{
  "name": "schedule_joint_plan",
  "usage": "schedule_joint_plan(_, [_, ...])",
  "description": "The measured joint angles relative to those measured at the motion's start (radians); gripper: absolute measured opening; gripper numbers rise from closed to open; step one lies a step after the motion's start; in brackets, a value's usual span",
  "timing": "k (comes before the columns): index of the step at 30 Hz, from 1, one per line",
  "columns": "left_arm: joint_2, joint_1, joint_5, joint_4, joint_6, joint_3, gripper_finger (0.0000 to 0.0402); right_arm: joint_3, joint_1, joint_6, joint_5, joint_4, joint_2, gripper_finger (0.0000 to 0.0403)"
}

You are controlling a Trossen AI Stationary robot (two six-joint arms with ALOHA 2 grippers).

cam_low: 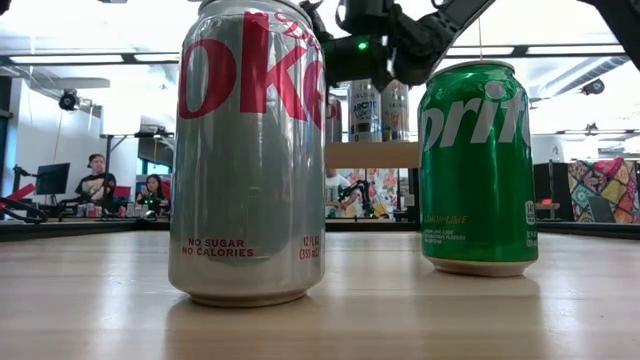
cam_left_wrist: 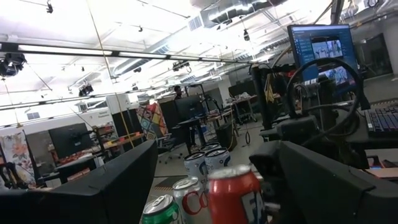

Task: Place canned beverage on shelf
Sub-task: Put the orange soda can on the shelf aligned with the other orange soda can

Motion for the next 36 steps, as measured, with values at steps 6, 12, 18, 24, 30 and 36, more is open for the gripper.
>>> schedule_joint_plan(6, [0.002, 0.000, 0.000, -0.008, -0.001, 0.000, 0.0322, 0.067, 0.000, -0.034, 0.008, -0.024, 0.057, 0.0280])
schedule_joint_plan(12, [0.002, 0.000, -0.004, -0.009, -0.001, 0.000, 0.0322, 0.091, 0.000, -0.047, 0.036, -0.091, 0.056, 0.0280])
schedule_joint_plan(18, [0.002, 0.000, -0.004, -0.009, -0.001, 0.000, 0.0322, 0.089, -0.002, -0.046, 0.062, -0.145, 0.057, 0.0280])
schedule_joint_plan(24, [0.002, 0.000, -0.004, -0.010, -0.001, 0.000, 0.0322, 0.086, -0.002, -0.036, 0.093, -0.187, 0.057, 0.0280])
schedule_joint_plan(30, [0.002, 0.000, -0.004, -0.010, -0.001, 0.000, 0.0322, 0.084, -0.004, -0.034, 0.124, -0.197, 0.057, 0.0280])
schedule_joint_plan(36, [0.003, 0.000, -0.004, -0.010, -0.002, 0.000, 0.0322, 0.084, -0.004, -0.019, 0.153, -0.197, 0.057, 0.0289])
